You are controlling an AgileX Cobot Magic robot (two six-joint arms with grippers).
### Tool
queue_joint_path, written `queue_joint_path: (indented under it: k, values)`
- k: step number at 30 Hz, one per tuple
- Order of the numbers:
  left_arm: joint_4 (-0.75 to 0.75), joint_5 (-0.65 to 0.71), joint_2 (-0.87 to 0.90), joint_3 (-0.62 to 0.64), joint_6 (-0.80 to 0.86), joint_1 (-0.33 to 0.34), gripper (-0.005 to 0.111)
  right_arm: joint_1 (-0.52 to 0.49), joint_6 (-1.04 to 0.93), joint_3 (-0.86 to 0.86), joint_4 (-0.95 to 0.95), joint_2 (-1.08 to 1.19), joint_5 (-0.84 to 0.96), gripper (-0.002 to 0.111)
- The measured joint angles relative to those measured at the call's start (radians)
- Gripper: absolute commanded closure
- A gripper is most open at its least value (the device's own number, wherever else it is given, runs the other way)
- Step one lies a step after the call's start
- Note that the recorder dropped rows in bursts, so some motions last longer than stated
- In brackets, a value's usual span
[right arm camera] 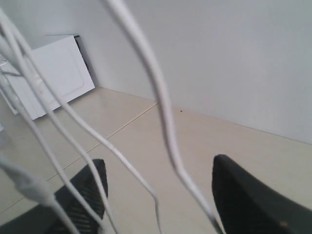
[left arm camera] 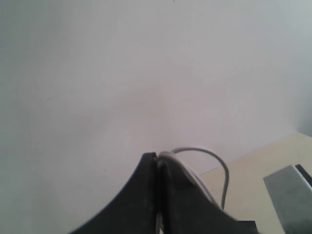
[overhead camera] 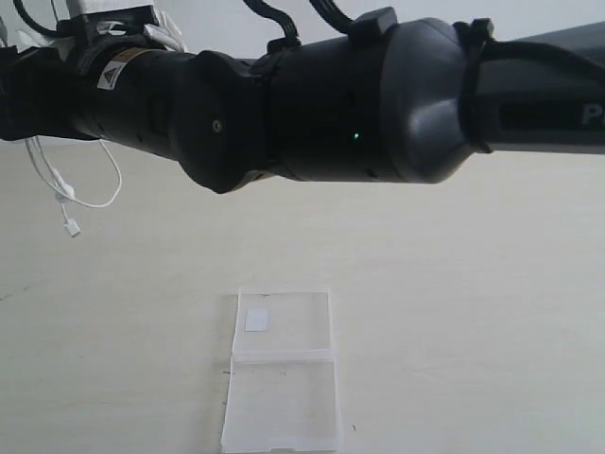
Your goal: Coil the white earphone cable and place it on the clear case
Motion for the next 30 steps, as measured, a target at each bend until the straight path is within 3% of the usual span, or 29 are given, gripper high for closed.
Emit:
queue_joint_path:
  k: [5, 24, 27, 30]
  values:
    - [0.000, 0.000, 0.000, 0.000, 0.000, 0.000, 0.107, 0.000, 0.025, 0.000, 0.000, 0.000, -0.006, 0.058]
    - [-0.023, -0.008, 0.000, 0.000, 0.000, 0.000, 0.107, 0.000, 0.044, 0.000, 0.000, 0.000, -0.037, 0.060]
    - [-0.042, -0.021, 0.000, 0.000, 0.000, 0.000, 0.107, 0.000, 0.044, 0.000, 0.000, 0.000, -0.037, 0.072]
    - [-0.050, -0.032, 0.000, 0.000, 0.000, 0.000, 0.107, 0.000, 0.050, 0.000, 0.000, 0.000, -0.037, 0.096]
